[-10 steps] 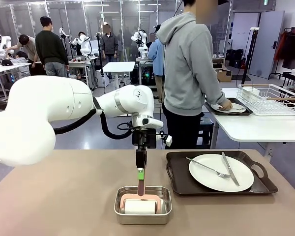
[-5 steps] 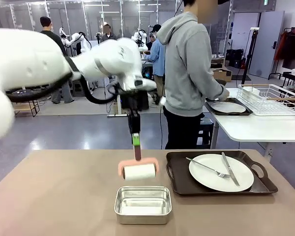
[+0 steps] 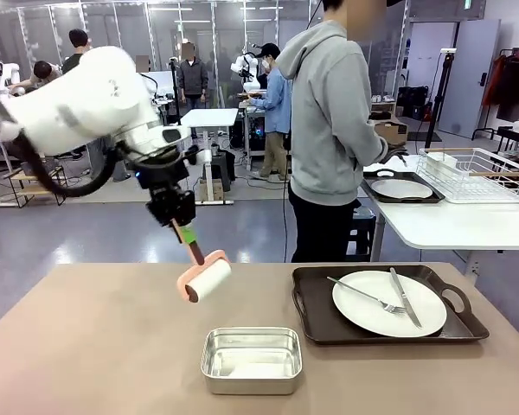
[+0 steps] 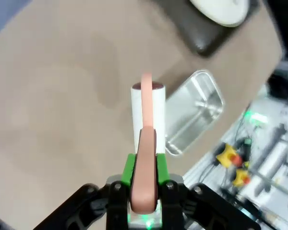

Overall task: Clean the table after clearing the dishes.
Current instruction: When the left (or right) Handle tray is removed, use the left hand (or right hand) to clean the left (or right) side of the table with the Lint Roller.

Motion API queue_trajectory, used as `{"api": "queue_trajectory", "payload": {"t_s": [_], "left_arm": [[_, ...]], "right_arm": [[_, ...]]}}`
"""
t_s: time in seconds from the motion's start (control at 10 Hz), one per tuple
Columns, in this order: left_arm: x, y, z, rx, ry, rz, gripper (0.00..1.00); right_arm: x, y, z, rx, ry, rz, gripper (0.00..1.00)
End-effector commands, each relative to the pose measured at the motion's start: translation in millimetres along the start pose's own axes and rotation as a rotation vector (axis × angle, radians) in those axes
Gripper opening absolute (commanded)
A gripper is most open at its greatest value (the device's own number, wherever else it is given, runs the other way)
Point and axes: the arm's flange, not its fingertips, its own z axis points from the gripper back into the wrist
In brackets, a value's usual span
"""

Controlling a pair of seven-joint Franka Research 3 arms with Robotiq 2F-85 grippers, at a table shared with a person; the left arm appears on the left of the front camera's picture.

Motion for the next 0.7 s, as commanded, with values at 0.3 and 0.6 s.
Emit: {"api": "queue_trajectory", "payload": {"t_s": [0.3, 0.6], "left_arm": [[-20, 9, -20, 0.050, -0.080, 0.097, 0.06], [-20, 9, -20, 0.050, -0.080, 0.097, 0.06]], "right_arm": [[0, 3, 0, 0.000, -0.002, 0.005, 1.00], [0, 3, 0, 0.000, -0.002, 0.005, 1.00]]}}
